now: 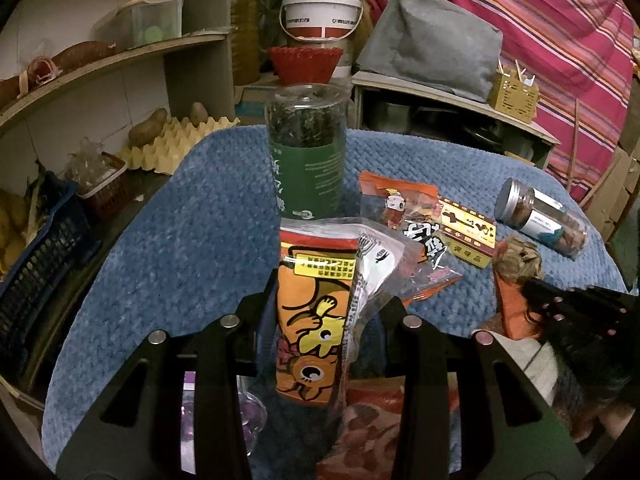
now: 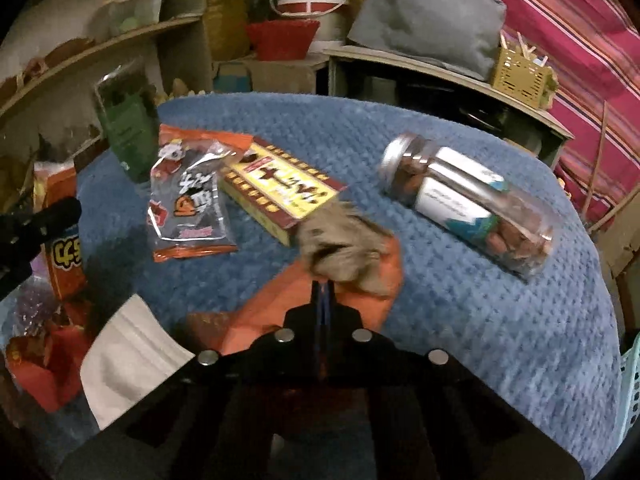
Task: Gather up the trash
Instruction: 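Reach the right tool toward the white cloth while the left tool holds the snack bag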
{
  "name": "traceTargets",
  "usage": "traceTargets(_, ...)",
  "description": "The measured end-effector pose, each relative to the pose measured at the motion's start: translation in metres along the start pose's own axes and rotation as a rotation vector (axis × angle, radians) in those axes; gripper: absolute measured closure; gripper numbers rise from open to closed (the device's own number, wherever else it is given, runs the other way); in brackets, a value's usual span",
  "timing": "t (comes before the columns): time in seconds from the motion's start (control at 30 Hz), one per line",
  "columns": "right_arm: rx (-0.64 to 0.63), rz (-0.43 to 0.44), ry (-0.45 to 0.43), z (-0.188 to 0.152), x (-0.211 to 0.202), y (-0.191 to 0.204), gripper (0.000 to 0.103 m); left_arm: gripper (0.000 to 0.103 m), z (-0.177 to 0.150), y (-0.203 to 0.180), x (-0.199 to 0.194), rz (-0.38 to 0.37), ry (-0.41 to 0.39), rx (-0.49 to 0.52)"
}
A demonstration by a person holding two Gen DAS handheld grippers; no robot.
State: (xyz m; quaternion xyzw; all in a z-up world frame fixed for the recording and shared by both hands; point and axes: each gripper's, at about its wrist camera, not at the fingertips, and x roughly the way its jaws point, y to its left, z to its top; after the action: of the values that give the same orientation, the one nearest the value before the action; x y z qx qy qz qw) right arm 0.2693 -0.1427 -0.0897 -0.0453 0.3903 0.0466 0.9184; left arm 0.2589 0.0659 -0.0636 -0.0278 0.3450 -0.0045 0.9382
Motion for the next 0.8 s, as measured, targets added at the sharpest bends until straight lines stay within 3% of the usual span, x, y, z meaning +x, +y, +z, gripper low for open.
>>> traceTargets(0.57,0.166,0.025,-0.085,-0.014,-0.041,-0.108,0.102,0.066,0.011,-0.018,-0.032,-0.032,-0.072,0.016)
traceTargets(0.8,0.151,0.109,-0.045,-0.016,-0.039,-0.08,0.099,0.066,0.008,-0.018,-0.025,-0.016,-0.042,0.01)
